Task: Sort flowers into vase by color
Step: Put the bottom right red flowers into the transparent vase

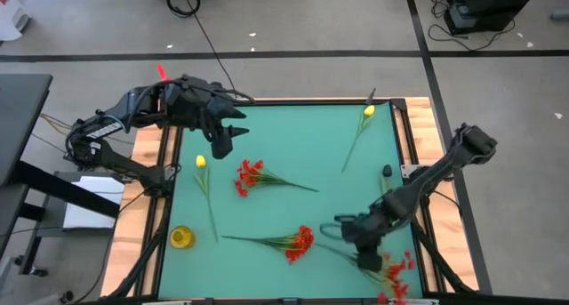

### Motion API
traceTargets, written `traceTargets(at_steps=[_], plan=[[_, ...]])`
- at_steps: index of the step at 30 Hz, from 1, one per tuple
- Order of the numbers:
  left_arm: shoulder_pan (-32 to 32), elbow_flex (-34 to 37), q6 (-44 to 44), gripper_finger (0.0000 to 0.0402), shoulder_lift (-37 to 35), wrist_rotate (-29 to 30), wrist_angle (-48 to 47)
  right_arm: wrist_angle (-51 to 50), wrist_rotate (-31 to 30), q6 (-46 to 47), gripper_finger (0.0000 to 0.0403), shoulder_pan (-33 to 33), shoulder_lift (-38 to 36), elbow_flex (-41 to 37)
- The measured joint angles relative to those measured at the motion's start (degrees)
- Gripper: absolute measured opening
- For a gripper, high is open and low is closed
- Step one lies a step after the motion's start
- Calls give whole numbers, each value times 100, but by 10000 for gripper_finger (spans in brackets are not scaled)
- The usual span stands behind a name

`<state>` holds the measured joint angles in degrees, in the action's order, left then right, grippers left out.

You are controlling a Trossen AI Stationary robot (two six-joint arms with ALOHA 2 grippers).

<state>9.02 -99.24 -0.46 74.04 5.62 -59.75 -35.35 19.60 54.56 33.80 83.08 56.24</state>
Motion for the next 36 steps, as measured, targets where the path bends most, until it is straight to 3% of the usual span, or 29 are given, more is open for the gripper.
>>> traceTargets(at_steps=[5,10,19,24,36], plan=[[-72,0,426,203,63,13,5,262,-781,929,5,-644,-614,-1],[-432,-4,1093,204,151,9,175,1194,-986,2070,8,-1431,-942,-1],[-1173,-3,2319,204,599,-12,556,3632,-472,2966,19,-2419,-1007,-1],[-1461,2,3127,204,1002,-9,1096,3688,123,3672,16,-2770,-1008,1],[-1641,-2,3922,203,1924,40,1549,4239,528,3832,16,-2857,-1008,1]])
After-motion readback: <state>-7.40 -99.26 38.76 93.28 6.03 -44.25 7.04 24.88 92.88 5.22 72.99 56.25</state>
